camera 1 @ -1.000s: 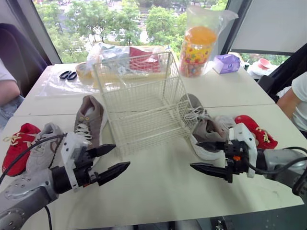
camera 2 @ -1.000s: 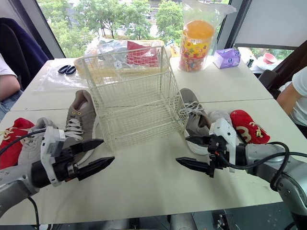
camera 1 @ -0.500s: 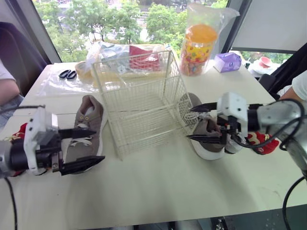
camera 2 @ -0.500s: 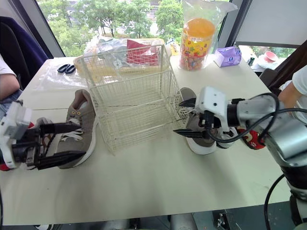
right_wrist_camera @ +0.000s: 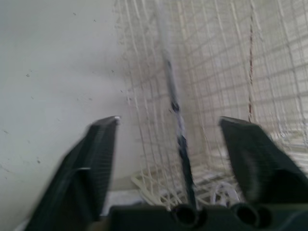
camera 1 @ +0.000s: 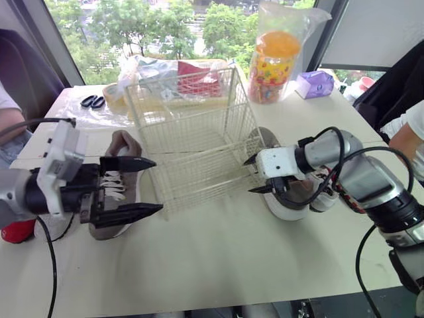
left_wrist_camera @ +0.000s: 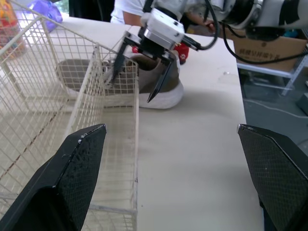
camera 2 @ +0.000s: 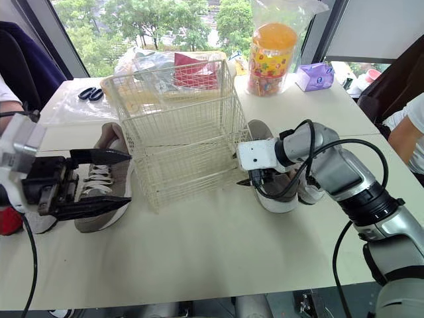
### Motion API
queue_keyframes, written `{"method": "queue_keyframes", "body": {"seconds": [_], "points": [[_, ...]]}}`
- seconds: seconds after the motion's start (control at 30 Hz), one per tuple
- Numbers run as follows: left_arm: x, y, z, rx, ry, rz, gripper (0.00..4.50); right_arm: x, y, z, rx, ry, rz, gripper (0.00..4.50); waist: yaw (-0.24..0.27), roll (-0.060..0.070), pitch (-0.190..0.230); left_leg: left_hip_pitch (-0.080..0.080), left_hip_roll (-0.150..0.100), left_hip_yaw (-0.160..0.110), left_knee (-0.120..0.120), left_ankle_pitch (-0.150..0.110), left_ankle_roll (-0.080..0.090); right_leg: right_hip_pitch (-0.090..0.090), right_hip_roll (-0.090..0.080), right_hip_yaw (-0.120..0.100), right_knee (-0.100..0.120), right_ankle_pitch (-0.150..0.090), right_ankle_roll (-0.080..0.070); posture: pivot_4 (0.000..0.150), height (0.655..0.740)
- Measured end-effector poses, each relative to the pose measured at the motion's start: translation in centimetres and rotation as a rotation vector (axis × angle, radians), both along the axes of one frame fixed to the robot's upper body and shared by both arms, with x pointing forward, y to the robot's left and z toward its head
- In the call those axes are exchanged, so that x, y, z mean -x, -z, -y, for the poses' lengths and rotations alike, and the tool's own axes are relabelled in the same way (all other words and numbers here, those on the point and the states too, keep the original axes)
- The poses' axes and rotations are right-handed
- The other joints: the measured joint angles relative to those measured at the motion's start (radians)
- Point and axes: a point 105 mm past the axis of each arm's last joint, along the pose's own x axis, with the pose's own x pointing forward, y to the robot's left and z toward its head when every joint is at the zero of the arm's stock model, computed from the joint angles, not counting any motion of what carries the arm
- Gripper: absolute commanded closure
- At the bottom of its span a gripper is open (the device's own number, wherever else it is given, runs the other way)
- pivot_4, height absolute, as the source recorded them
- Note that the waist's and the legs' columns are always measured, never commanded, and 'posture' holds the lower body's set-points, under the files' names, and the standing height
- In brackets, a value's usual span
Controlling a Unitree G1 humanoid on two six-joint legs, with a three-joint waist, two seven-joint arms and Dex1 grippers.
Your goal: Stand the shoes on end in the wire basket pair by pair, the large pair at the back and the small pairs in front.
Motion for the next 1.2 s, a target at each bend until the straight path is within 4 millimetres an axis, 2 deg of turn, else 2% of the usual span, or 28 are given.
{"method": "queue_keyframes", "body": {"seconds": [0.13,0.17,0.47,0.67,1.2], "points": [[-0.3,0.0,0.1,0.018,-0.009,0.002,0.00,0.3,0.1,-0.7,-0.007,0.005,-0.022,4.20,0.000,0.000,0.000,0.000,0.000,0.000,0.000,0.000,0.000,0.000,0.000,0.000,0.001,0.000,0.000,0.150,0.7400],[-0.4,0.1,0.1,0.019,-0.012,0.001,0.00,0.7,0.2,-0.9,0.002,-0.006,-0.038,4.44,0.000,0.000,0.000,0.000,0.000,0.000,0.000,0.000,0.000,0.000,0.001,0.000,0.001,0.000,0.000,0.150,0.7400],[-0.9,-0.1,0.4,0.044,-0.028,0.015,0.00,0.6,-0.1,-1.9,-0.097,0.138,-0.104,4.44,0.002,0.000,0.000,0.000,0.001,-0.001,0.000,0.001,-0.001,0.000,0.001,0.000,0.001,0.000,0.000,0.150,0.7400],[-1.1,0.0,0.9,0.068,-0.025,0.015,0.00,0.1,-0.3,-2.7,-0.113,0.126,-0.088,4.44,-0.002,0.000,0.000,0.000,0.001,-0.001,0.000,0.001,-0.001,0.000,0.001,0.000,0.001,0.000,0.000,0.150,0.7400],[-1.0,0.3,1.3,0.078,-0.021,0.015,0.00,-0.5,0.0,-2.7,-0.066,0.051,-0.061,4.44,-0.003,0.000,0.000,0.001,0.001,-0.001,0.000,0.001,-0.002,0.000,0.002,0.000,0.003,0.000,0.000,0.150,0.7400]]}}
